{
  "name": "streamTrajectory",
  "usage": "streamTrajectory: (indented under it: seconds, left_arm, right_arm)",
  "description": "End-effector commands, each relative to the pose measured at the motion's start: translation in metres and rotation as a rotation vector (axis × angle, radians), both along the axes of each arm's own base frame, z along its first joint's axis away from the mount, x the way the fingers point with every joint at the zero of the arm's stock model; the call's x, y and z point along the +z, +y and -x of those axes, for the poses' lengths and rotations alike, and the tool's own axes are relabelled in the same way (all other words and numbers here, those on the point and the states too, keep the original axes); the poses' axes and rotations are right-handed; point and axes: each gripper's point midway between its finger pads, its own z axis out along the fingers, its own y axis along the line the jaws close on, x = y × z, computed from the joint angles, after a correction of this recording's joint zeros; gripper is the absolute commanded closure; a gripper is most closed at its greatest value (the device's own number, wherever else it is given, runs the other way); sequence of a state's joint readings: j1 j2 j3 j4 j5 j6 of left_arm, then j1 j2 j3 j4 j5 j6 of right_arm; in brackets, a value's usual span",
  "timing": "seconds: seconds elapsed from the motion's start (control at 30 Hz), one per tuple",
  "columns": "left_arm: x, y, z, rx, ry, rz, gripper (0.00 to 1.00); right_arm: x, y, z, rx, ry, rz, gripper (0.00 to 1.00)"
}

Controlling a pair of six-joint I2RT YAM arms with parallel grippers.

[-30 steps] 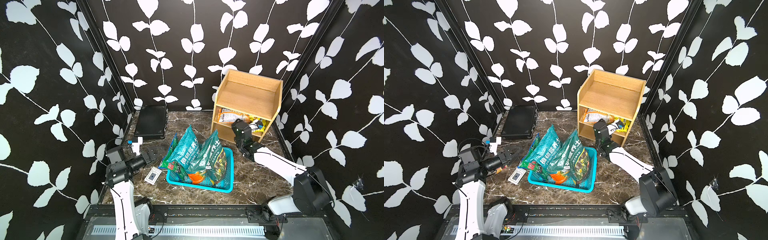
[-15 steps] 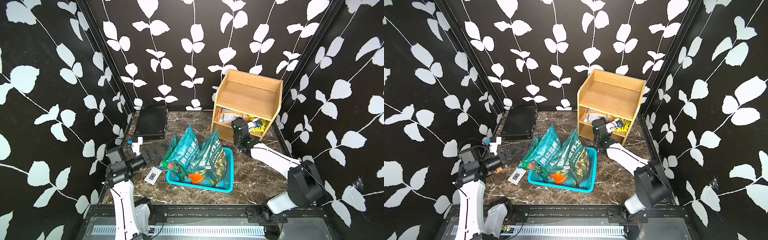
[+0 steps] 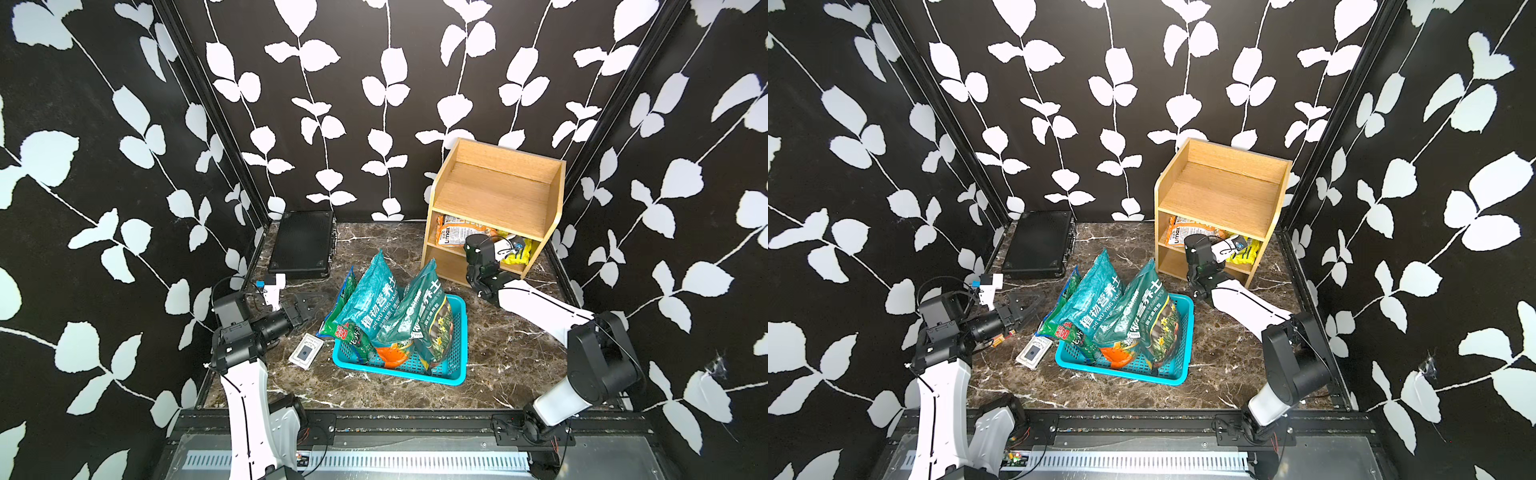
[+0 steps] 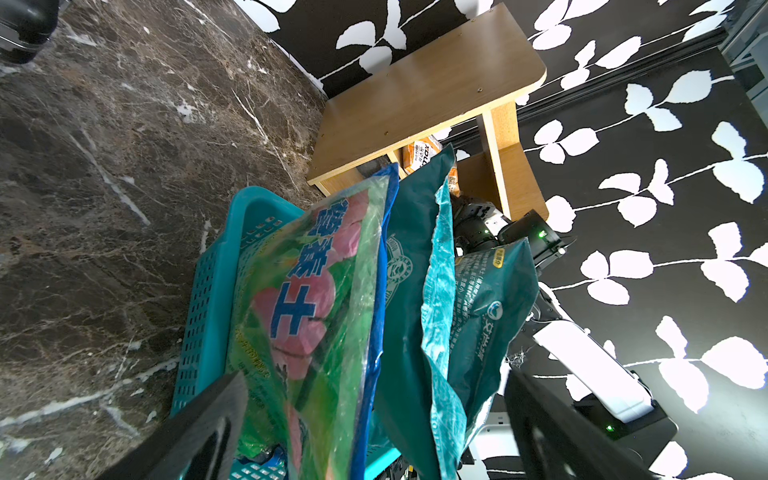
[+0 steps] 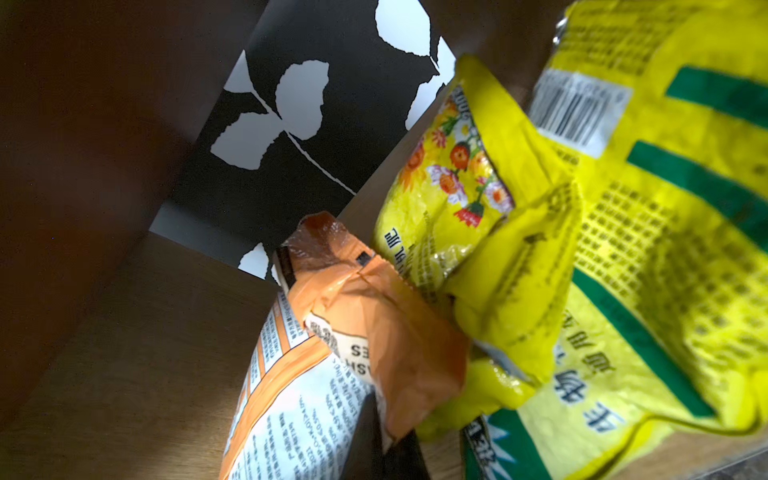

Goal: Take down the fertilizer bag from the shelf
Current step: Pick up the fertilizer bag from the shelf.

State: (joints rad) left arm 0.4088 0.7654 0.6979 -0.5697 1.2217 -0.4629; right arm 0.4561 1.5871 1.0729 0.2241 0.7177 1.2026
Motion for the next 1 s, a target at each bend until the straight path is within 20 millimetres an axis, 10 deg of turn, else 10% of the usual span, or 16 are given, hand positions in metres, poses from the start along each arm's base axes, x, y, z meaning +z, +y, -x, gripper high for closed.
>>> streamTrajectory:
  seconds: [0.0, 0.5, 0.97]
  left_arm:
    - [0.001, -0.001, 0.001, -0.012, -0.019, 0.004, 0.01]
    - [0.0, 0.0, 0.0, -0.009, -0.018, 0.003, 0.01]
    - [0.001, 0.0, 0.001, -0.011, -0.018, 0.003, 0.01]
  right_arm:
    - [0.049, 0.002, -0.015, 0.047, -0.101, 0.063, 1.0]
    - [0.126, 0.055, 0.022, 0.286, -0.193, 0.288, 1.0]
    - [0.151, 0.075, 0.071, 0.366, -0.263, 0.348, 1.0]
